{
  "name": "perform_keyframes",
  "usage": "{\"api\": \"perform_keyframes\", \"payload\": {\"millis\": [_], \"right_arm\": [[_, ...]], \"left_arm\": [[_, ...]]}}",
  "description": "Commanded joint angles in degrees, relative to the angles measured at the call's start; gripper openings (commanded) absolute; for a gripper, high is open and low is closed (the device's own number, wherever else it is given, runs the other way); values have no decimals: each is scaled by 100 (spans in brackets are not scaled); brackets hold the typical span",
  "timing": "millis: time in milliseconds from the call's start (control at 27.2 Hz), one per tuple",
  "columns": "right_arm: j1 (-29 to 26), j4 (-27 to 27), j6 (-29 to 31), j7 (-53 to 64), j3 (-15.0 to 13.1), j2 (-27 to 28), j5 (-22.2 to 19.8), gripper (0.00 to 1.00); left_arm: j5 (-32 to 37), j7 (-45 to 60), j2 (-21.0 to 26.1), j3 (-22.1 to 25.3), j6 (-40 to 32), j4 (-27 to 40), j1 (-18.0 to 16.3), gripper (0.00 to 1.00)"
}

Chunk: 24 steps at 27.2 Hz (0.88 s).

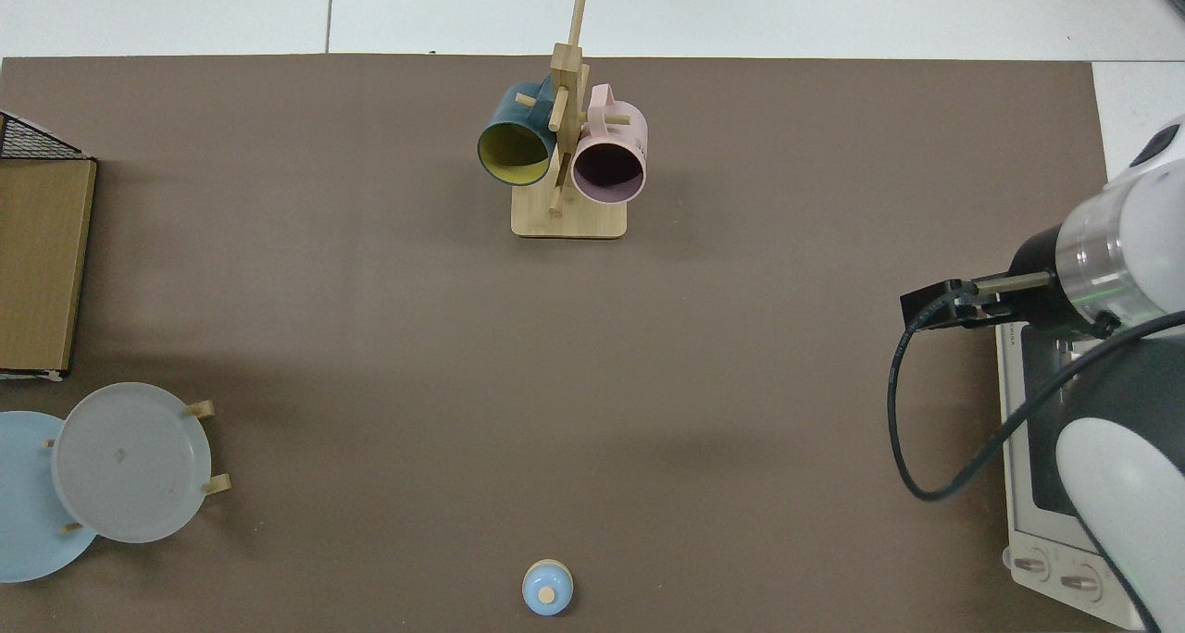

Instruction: Put markers into pen holder

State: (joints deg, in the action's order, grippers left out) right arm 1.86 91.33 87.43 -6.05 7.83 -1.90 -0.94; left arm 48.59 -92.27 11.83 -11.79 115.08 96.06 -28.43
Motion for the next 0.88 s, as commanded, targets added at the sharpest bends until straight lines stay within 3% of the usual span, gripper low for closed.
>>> {"api": "perform_keyframes", "payload": {"millis": [0,405,478,515,588,625,846], "right_arm": [[-125,122,-60,166,61,-135,103,100],[-125,122,-60,166,61,-135,103,100],[-125,122,-60,166,61,-135,103,100],[-125,122,-60,166,61,-135,103,100],[-125,122,-60,157,61,-135,103,100],[-125,122,-60,166,61,-135,103,100],[-125,122,-60,157,61,-135,103,100]], "left_arm": [[-227,52,-287,-25,155,370,-110,0],[-289,16,-296,-16,155,405,-119,0],[-307,8,-296,-16,146,396,-119,13],[-307,8,-296,-16,138,396,-119,26],[-315,16,-296,-16,138,396,-110,64],[-324,16,-287,-16,138,387,-110,71],[-324,-10,-287,-16,138,370,-110,75]]}}
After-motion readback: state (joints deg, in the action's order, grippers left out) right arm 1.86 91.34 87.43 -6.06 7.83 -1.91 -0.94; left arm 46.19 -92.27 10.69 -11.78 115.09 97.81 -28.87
